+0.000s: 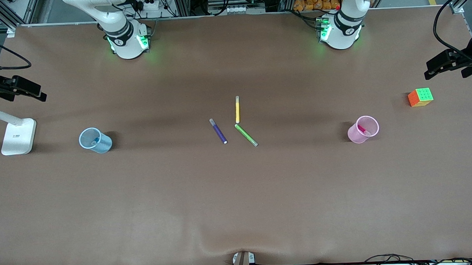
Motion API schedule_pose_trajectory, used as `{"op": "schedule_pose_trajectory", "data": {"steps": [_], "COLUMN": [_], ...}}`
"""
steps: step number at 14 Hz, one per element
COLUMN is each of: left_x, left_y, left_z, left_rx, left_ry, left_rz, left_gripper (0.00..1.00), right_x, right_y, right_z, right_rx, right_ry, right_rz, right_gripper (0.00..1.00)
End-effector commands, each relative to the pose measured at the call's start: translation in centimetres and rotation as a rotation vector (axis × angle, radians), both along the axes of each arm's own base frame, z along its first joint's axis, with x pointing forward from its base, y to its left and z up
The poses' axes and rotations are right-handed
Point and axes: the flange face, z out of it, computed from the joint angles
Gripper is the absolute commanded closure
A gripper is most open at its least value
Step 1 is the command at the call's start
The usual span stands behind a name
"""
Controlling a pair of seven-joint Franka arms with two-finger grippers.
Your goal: Place pink and blue markers in matching cups
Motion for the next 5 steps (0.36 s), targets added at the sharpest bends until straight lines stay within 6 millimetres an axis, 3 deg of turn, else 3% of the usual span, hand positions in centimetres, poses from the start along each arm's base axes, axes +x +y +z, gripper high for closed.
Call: {"op": "schedule_pose_trajectory", "data": {"steps": [1, 5], "left_x": [0.04, -0.01], "left_y": [-0.29, -0.21], "left_z": [0.35, 0.29], "left_rx": [-0.020, -0.020], "left_ry": [0.007, 0.008], "left_rz": [0.007, 0.007], "left_gripper": [0.00, 0.00], "right_x": [-0.33, -0.29], "right_y": [-0.04, -0.05], "right_z": [0.55, 0.39], "right_rx": [-0.020, -0.020], "right_ry": [0.001, 0.004], "right_rz": [-0.016, -0.016], "right_gripper": [0.00, 0.00]}}
